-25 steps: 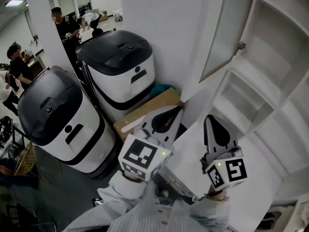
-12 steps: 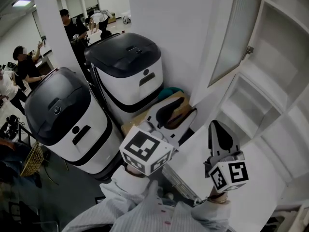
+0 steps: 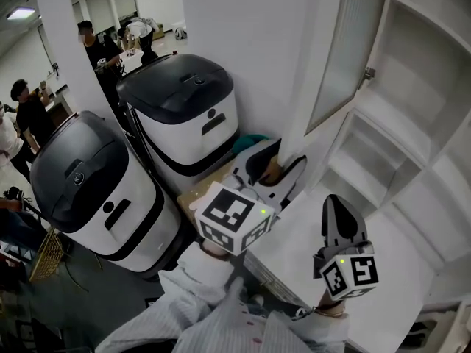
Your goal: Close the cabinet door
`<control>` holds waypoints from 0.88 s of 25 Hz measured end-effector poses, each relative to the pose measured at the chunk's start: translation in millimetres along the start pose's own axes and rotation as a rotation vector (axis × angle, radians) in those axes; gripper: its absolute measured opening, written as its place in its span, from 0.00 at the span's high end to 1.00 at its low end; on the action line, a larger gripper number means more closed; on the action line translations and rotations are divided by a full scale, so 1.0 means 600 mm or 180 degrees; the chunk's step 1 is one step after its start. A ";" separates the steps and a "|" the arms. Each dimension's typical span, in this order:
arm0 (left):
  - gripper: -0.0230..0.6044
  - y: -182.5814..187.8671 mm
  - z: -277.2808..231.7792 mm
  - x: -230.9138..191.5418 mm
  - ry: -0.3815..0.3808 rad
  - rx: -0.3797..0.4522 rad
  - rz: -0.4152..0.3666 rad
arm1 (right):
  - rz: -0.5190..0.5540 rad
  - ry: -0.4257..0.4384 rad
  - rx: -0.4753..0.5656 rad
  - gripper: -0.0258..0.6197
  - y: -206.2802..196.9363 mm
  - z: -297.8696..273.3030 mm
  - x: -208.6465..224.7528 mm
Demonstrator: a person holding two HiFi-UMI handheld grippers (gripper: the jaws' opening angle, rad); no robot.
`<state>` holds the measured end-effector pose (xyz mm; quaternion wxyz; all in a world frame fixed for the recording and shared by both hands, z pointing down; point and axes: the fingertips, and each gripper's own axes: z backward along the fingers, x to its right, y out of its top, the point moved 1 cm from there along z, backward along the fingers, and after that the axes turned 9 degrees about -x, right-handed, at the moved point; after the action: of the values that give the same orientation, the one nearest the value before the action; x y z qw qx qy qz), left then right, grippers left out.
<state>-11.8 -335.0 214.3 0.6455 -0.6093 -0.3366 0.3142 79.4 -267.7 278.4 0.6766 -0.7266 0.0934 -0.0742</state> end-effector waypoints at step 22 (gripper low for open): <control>0.83 0.004 -0.022 -0.003 -0.0115 0.0089 0.0021 | -0.0162 -0.0289 -0.0167 0.94 -0.056 -0.010 -0.012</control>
<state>-1.9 -343.7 211.3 0.6467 -0.5956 -0.3418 0.3319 72.5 -269.3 312.3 0.6587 -0.7489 0.0460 -0.0558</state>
